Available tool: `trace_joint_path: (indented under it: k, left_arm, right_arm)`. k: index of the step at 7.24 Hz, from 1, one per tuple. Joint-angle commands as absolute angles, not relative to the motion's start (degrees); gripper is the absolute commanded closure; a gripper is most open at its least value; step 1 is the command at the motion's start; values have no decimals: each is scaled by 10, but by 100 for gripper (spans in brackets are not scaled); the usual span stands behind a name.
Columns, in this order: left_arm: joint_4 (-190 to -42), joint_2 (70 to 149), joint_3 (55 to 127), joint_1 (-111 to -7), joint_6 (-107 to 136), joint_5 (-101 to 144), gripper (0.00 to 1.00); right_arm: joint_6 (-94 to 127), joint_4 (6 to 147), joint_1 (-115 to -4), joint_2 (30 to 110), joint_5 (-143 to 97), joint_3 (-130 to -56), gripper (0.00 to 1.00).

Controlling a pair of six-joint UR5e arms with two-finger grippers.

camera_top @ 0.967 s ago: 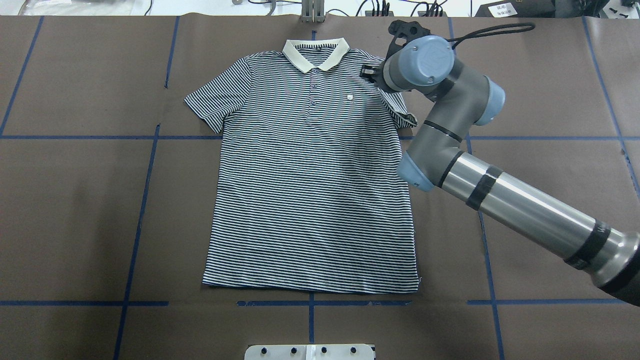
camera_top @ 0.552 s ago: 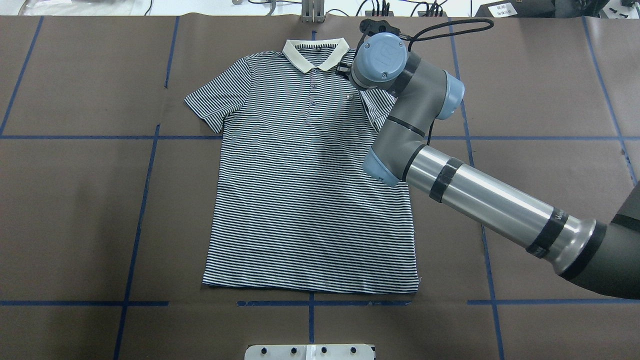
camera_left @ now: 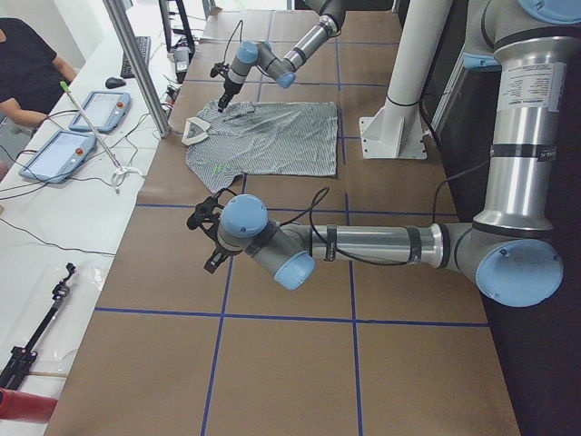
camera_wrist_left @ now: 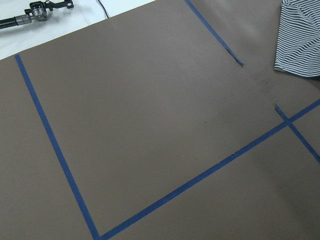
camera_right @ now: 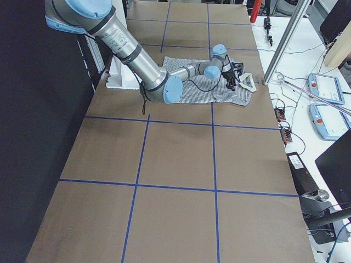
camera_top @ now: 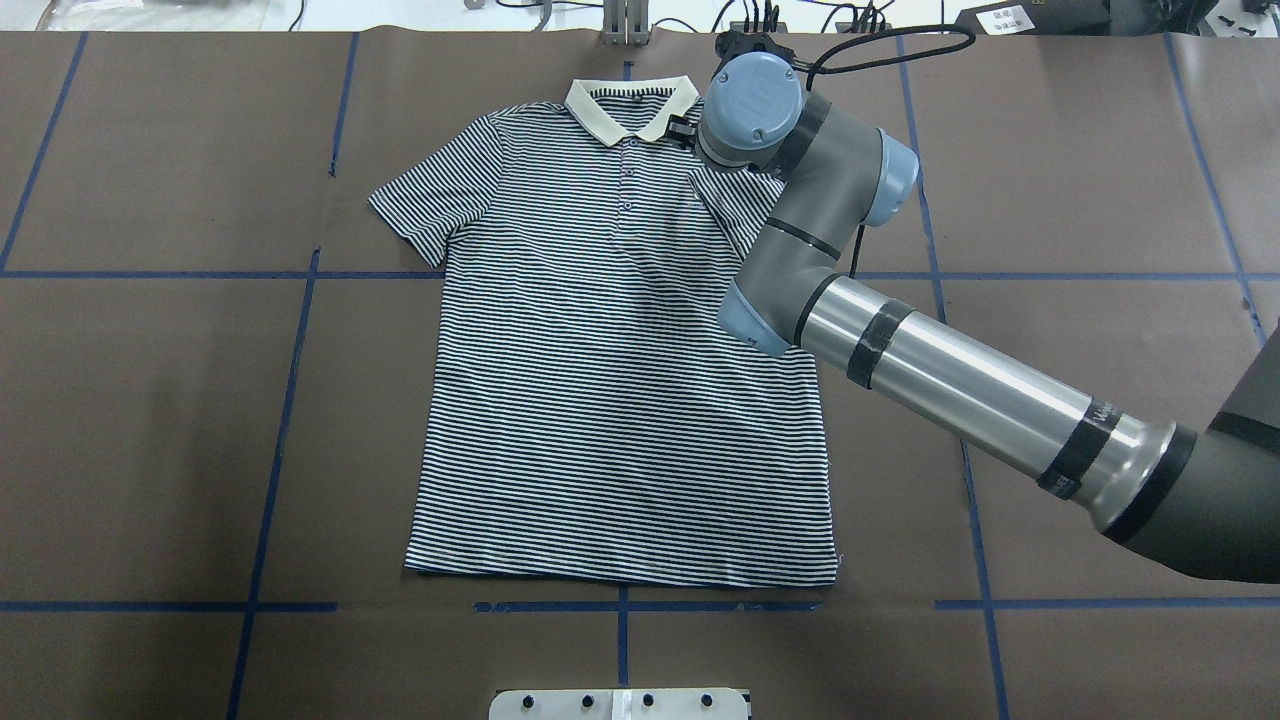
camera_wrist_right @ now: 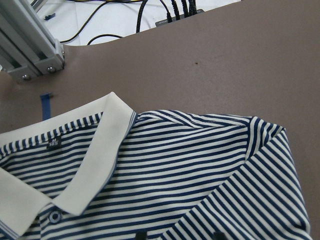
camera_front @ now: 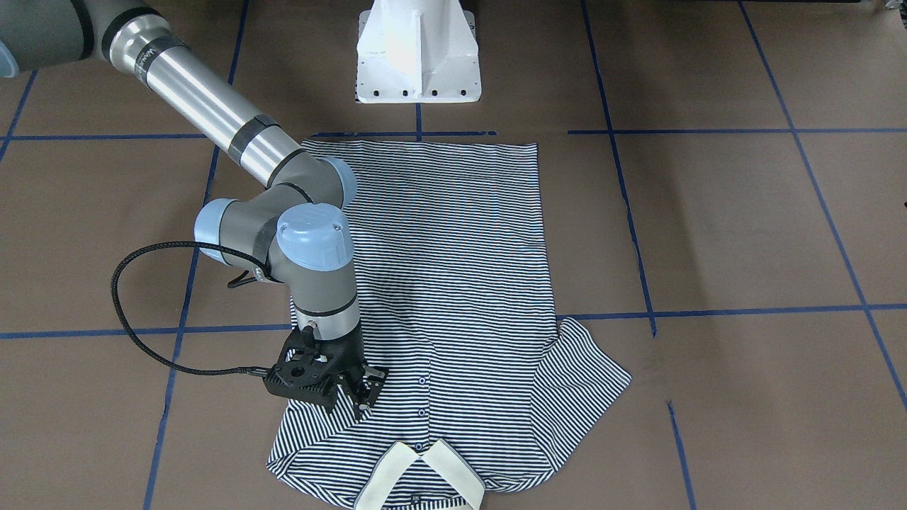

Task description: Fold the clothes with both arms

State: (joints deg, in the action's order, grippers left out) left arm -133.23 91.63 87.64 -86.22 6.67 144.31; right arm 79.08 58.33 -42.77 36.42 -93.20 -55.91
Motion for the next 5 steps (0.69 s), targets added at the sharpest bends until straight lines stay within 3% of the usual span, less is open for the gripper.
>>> trace_joint_path:
  k: [1, 2, 5]
  left_arm:
    - [-1362, 966, 869, -807, 194, 1437, 0]
    - [-1357, 1016, 847, -760, 239, 1421, 0]
    - [-1361, 1116, 774, -658, 407, 1310, 0]
  right_arm:
    - [795, 584, -451, 462, -982, -715, 0]
    - [791, 583, -458, 535, -1028, -822, 0]
    - [786, 578, -517, 611, -1195, -922, 0]
